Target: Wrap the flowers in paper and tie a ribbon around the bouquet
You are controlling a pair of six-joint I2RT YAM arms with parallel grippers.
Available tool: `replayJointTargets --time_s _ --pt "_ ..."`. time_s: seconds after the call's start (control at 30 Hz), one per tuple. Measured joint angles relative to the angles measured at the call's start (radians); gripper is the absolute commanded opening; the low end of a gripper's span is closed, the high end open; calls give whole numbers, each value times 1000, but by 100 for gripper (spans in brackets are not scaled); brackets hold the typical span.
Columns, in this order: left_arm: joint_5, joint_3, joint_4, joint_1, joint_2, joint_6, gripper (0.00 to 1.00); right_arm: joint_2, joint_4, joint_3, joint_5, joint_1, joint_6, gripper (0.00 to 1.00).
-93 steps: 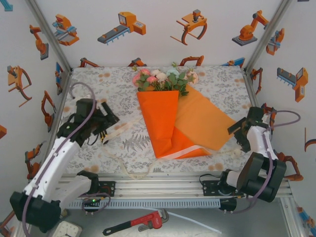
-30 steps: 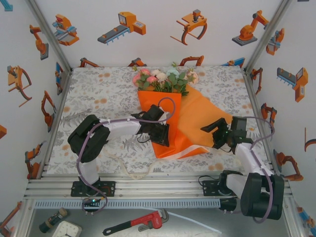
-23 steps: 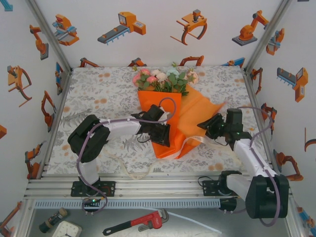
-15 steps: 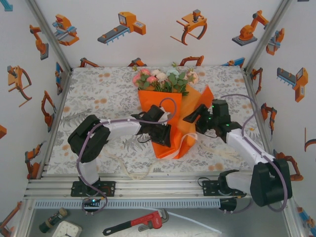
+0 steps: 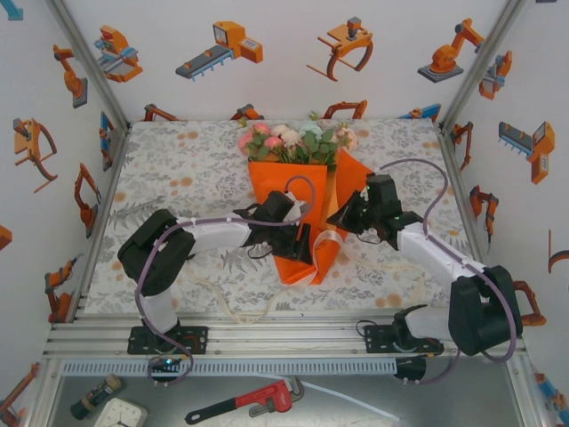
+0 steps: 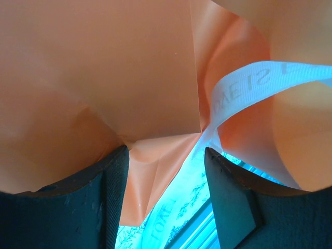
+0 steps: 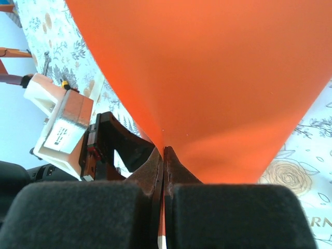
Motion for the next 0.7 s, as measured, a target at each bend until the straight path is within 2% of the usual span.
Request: replayJointTargets --time_s 0.3,0.53,0.7 --pt "10 -16 69 1 8 -25 57 114 108 75 -90 110 -43 0" --pt "15 -33 97 2 4 -26 60 283 148 145 -134 132 -61 0" --pt "9 -92 159 1 -37 -28 65 331 146 154 -134 141 -100 0"
